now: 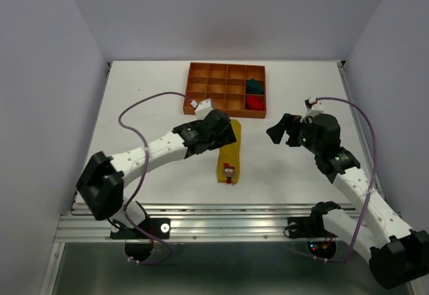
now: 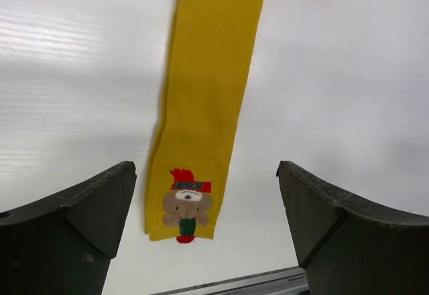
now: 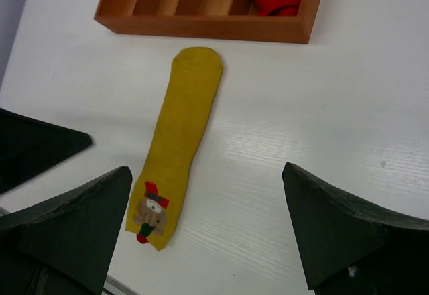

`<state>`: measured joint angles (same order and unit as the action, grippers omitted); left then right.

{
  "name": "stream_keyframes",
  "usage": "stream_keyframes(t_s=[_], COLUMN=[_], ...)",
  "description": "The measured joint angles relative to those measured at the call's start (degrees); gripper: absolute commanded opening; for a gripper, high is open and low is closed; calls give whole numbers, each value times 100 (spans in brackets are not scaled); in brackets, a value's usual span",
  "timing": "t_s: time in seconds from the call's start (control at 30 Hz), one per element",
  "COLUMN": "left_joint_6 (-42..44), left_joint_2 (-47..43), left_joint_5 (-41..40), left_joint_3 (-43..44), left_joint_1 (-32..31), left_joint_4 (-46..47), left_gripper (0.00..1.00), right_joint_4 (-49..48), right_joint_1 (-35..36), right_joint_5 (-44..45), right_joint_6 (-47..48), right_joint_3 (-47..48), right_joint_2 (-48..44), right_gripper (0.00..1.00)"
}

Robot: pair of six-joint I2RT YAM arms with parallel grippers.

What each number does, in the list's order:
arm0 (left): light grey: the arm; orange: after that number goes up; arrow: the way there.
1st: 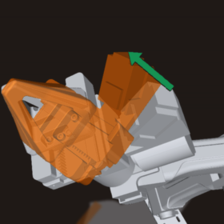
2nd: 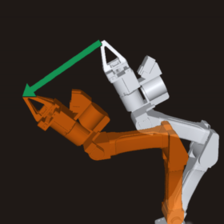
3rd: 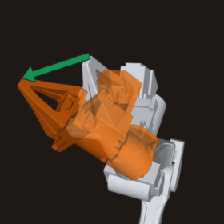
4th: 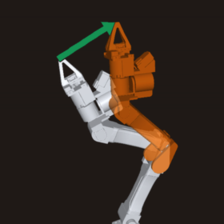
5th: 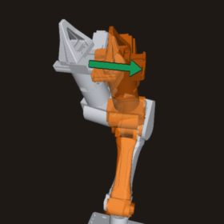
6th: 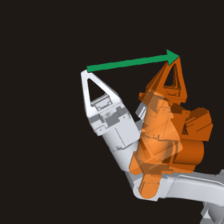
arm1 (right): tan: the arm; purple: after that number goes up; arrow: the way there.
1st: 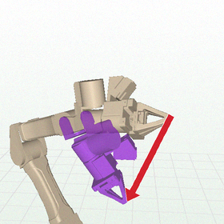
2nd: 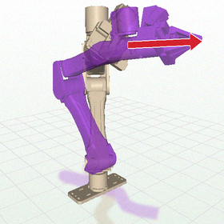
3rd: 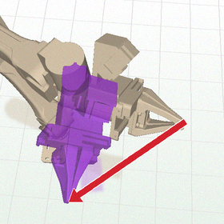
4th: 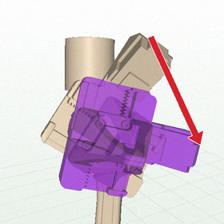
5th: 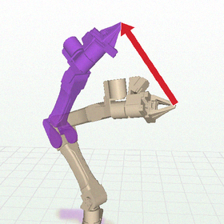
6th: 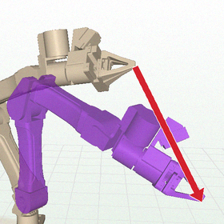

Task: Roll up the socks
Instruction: Move the sock to the center of the board.

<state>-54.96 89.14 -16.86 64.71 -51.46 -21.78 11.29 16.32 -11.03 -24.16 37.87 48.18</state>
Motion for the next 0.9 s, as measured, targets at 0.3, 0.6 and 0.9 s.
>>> stream_keyframes(t_s=[0.3, 0.6, 0.9], left_joint_6=[199, 422, 769], left_joint_2=[-2203, -2710, -2549], left_joint_5=[-365, -138, 332], left_joint_3=[-1534, -2135, -2498], left_joint_1=[1786, 2114, 2116], left_joint_4=[-313, -350, 7], left_gripper=[99, 99, 99], right_joint_4=[81, 313, 798], right_joint_1=[2135, 3939, 4581], right_joint_5=[1366, 2437, 2544], right_joint_6=[1266, 2771, 2820], right_joint_3=[999, 1189, 1010], right_joint_2=[2046, 3012, 3348], right_gripper=[100, 100, 99])
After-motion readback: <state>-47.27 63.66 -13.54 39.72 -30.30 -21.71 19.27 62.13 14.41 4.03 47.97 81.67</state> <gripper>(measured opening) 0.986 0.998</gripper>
